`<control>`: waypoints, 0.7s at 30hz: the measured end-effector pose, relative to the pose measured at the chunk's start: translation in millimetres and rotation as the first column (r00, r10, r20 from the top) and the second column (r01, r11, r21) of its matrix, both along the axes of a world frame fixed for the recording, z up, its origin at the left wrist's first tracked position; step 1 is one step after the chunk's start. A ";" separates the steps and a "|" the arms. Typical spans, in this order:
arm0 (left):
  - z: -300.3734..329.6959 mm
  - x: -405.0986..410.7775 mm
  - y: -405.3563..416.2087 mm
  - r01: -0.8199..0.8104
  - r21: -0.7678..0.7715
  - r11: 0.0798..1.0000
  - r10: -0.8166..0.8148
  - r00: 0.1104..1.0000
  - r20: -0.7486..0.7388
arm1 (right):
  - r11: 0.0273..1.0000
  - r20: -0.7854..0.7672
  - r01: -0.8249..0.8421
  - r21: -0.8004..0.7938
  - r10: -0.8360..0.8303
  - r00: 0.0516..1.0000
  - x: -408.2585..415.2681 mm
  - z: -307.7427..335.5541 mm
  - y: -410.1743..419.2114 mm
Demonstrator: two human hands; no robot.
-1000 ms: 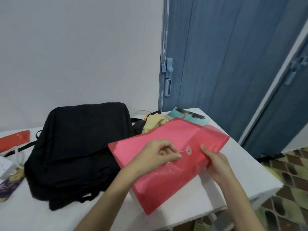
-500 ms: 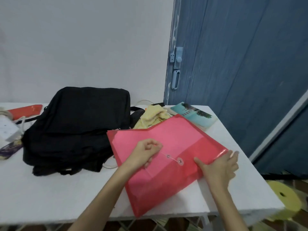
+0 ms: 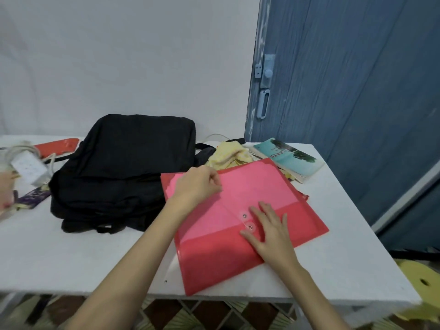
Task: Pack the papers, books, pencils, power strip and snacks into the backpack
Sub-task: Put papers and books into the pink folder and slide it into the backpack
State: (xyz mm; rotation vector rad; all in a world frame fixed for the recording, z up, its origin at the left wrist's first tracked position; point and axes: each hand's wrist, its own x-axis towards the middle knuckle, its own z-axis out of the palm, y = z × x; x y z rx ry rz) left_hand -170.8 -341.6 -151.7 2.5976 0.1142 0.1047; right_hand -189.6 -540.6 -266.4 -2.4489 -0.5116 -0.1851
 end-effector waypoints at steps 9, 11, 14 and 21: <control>-59.2 8.9 -2.1 -0.144 0.033 0.989 0.137 0.977 0.165 | 0.996 0.151 -0.026 0.086 0.013 0.988 2.9 6.5 6.4; -62.4 13.7 -5.7 -0.137 0.006 0.991 0.133 0.972 0.191 | 0.994 0.003 0.036 0.101 -0.036 0.999 14.7 23.6 8.1; -68.9 22.4 -7.3 -0.119 -0.094 0.988 0.136 0.971 0.196 | 0.998 -0.170 0.060 0.022 -0.056 0.984 40.4 41.3 19.5; -84.6 28.1 -2.3 -0.072 -0.327 0.942 0.151 0.963 0.221 | 0.992 -0.363 -0.096 -0.077 0.061 0.930 73.9 54.9 42.4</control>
